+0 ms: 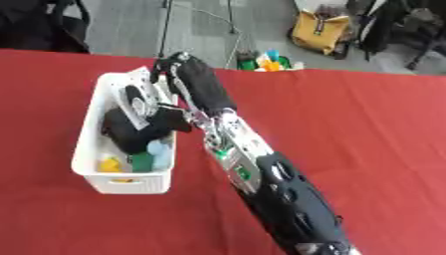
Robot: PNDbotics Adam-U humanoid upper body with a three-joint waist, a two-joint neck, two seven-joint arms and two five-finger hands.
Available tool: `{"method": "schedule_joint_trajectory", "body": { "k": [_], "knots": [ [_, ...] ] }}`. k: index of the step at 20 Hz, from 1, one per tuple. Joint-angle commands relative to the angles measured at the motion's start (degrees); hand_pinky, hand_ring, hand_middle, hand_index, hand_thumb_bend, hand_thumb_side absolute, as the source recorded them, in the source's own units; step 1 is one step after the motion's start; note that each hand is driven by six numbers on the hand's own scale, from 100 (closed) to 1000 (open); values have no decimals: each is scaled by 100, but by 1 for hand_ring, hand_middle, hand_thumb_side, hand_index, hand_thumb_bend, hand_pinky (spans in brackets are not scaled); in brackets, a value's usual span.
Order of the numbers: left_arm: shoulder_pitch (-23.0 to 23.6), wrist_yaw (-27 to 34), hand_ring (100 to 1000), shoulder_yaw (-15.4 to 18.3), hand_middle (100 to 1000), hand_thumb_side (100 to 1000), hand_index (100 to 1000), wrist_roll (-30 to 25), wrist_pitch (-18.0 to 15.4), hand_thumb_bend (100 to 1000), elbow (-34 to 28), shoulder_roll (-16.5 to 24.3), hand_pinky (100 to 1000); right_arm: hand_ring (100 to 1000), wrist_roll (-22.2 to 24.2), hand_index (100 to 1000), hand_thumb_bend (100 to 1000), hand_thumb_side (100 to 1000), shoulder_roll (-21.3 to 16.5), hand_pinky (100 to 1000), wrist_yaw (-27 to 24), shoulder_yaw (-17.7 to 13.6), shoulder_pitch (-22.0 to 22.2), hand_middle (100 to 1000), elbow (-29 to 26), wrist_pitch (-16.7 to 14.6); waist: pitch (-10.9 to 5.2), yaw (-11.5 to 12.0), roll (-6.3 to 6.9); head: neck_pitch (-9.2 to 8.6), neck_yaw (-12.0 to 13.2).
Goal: Pick up objects on the table and place them in the box.
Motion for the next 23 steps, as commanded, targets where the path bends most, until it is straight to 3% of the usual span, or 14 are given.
{"method": "schedule_joint_trajectory", "body": {
  "k": [1, 4, 7, 8, 9, 11, 18, 23],
  "knots": [
    [-71, -28, 958, -29, 964, 1000, 793, 22, -9, 145, -94, -12, 504, 687, 85, 580, 125, 606, -10, 685, 40, 36, -106, 298, 9, -136, -96, 11, 43, -60, -16],
    [-73, -33, 958, -30, 964, 1000, 793, 23, -10, 145, -94, -14, 503, 702, 202, 610, 171, 617, -4, 698, 35, 51, -107, 325, 16, -249, -88, 12, 48, -58, -12],
    [-72, -36, 958, -29, 964, 1000, 793, 26, -10, 145, -94, -16, 503, 724, 318, 652, 325, 673, 7, 719, -1, 70, -101, 377, -13, -369, -82, 5, 47, -54, -9],
    [-72, -37, 958, -29, 964, 1000, 793, 26, -9, 145, -94, -17, 503, 724, 351, 652, 325, 673, 8, 719, -23, 70, -99, 377, -25, -403, -82, 3, 46, -55, -7],
    [-74, -36, 959, -30, 964, 1000, 793, 26, -9, 145, -94, -19, 502, 733, 383, 671, 435, 734, 11, 726, -51, 74, -100, 394, -42, -441, -80, 2, 47, -54, -5],
    [-78, -35, 959, -32, 964, 1000, 793, 25, -8, 144, -94, -23, 502, 734, 432, 673, 483, 753, 10, 727, -113, 74, -100, 393, -71, -510, -76, 1, 49, -53, -4],
    [-75, -32, 959, -32, 964, 1000, 793, 20, -7, 144, -94, -22, 500, 730, 340, 663, 453, 742, -26, 722, -382, 38, -125, 384, -316, -548, -65, -27, 63, -40, 16],
    [-51, -37, 955, -8, 961, 1000, 793, 53, -15, 145, -94, -4, 504, 731, 114, 659, 438, 765, -127, 719, -943, -46, -129, 385, -1016, -410, -125, -126, 104, -20, 168]
  ]
}}
